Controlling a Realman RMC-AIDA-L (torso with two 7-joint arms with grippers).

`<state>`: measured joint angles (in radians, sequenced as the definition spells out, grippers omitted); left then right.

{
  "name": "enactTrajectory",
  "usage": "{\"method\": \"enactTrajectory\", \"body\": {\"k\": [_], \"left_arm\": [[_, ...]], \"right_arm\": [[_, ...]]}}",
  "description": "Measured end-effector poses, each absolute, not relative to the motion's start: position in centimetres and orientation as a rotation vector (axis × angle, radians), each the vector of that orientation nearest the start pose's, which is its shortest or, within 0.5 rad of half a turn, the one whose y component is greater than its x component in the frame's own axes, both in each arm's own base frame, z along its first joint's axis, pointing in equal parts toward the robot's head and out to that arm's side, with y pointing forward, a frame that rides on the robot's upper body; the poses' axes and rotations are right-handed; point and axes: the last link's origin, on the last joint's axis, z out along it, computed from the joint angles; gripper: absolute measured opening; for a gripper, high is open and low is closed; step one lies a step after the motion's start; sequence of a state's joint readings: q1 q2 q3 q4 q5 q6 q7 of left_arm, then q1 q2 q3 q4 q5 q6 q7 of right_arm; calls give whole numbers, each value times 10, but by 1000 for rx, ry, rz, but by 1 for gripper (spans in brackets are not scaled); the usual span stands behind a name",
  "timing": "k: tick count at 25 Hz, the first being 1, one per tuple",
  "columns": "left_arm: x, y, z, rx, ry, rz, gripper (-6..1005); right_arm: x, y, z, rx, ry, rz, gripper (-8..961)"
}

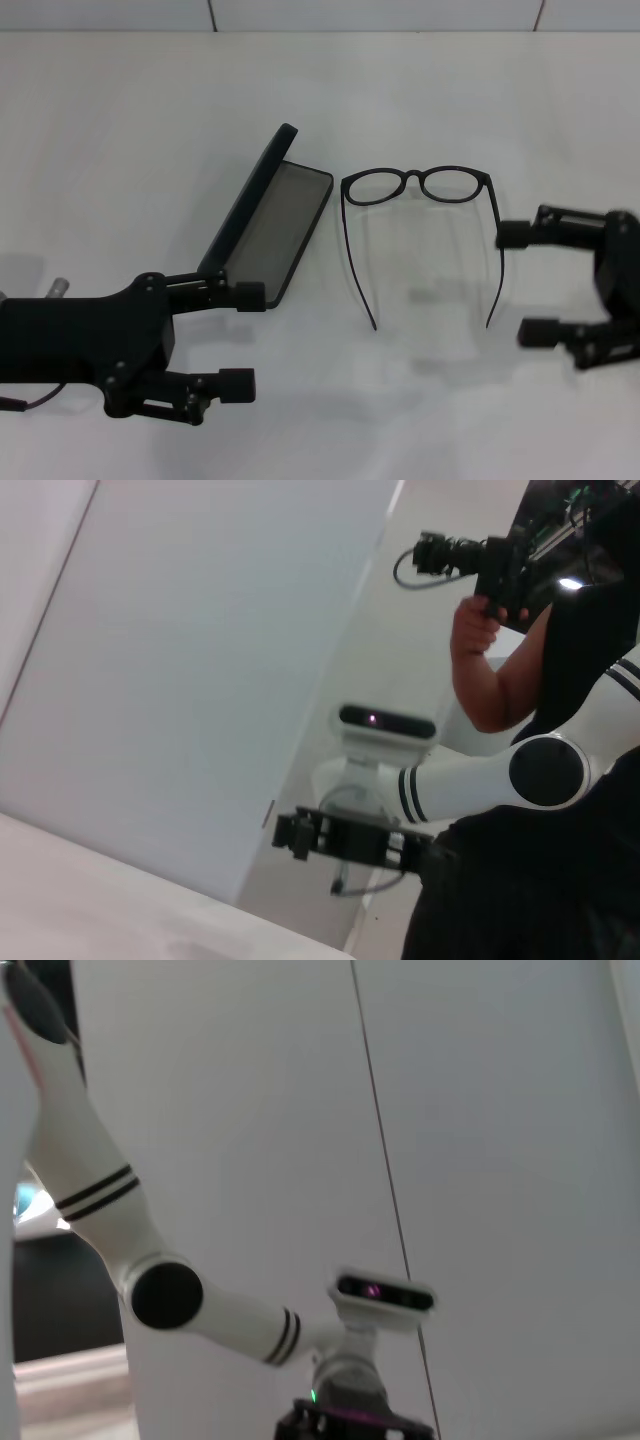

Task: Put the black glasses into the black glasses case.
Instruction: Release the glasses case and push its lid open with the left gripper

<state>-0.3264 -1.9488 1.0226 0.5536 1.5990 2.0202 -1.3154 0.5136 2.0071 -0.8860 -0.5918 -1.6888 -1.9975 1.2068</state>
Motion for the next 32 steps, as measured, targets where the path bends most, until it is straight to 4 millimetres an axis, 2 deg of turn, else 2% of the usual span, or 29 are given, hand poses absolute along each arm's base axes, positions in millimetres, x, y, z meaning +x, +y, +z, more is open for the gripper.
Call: {"method": "enactTrajectory", "body": {"k": [4, 8, 14, 16, 20, 24, 29, 32], "left_arm": [[-273, 228, 34, -2945, -608, -1239, 892], [-273, 228, 33, -2944, -607, -1240, 892], [-272, 230, 32, -2947, -612, -1247, 892], [-272, 231, 33, -2949, -611, -1247, 892], [-270, 233, 32, -2957, -609, -1249, 892], [-267, 238, 29, -2965, -615, -1244, 892], [-268, 240, 25, -2951, -645, -1240, 891], [-268, 240, 22, -2945, -654, -1236, 891]], "right_arm": [[198, 296, 62, -3053, 137, 971, 846], [166, 310, 87, -3078, 149, 565, 842], [93, 333, 87, -3032, 107, -13, 753], [77, 345, 85, -2971, 102, -182, 734], [51, 368, 71, -2862, 49, -449, 725], [46, 386, 36, -2813, -65, -696, 717], [53, 401, -10, -2763, -271, -773, 706], [61, 407, -24, -2751, -323, -770, 700]]}}
